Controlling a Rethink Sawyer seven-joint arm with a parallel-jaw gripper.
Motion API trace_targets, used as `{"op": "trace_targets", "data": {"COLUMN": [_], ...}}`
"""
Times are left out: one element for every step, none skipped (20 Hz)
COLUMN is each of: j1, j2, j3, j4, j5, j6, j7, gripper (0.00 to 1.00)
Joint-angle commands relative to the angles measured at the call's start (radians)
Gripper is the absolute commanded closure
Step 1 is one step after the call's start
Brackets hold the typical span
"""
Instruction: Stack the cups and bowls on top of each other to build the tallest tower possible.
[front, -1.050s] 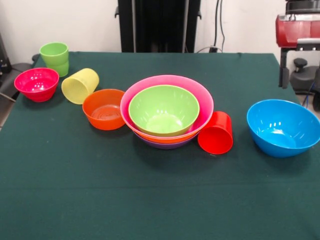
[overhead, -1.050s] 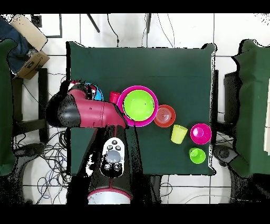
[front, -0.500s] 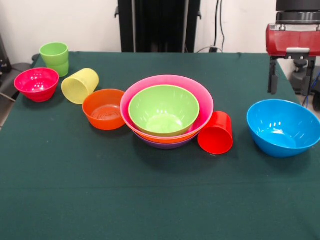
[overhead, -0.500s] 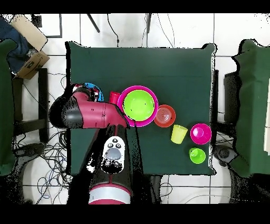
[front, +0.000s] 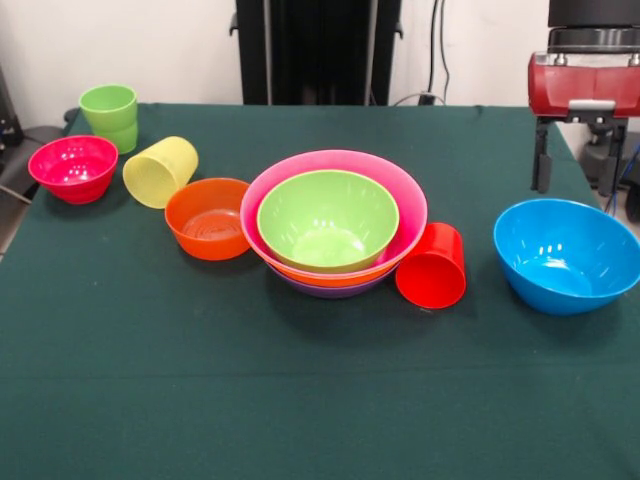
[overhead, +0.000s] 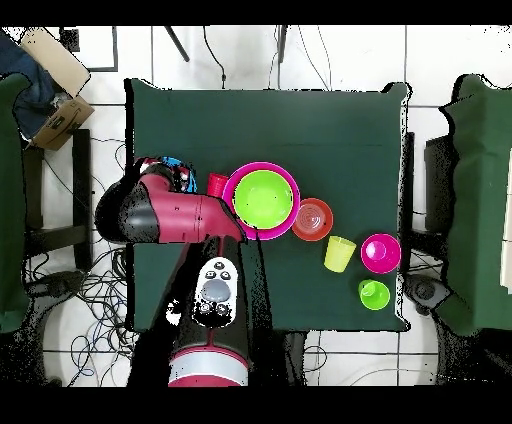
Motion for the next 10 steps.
{"op": "trace_targets", "data": {"j1": [0.005,0.003,0.0,-0.001,-0.004,-0.007,-0.011,-0.015,-0.018,-0.022], "j2": [0.045,0.046,0.045,0.045,0.044,0.043,0.041,0.041,0.041,0.042], "j3": [0.032,0.035,0.036,0.037,0.039,0.041,0.044,0.047,0.049,0.052], "j4": [0.05,0.051,0.051,0.05,0.05,0.051,0.054,0.056,0.058,0.06], "j5": [-0.056,-0.056,-0.057,-0.059,-0.061,-0.061,-0.06,-0.059,-0.06,-0.059], "j6": [-0.001,-0.003,-0.003,0.001,0.003,0.004,0.002,0.001,-0.003,-0.008], "j7": [0.103,0.104,0.102,0.097,0.094,0.093,0.095,0.096,0.096,0.099], "gripper": [0.0,0.0,0.0,0.0,0.0,0.0,0.0,0.0,0.0,0.0]}}
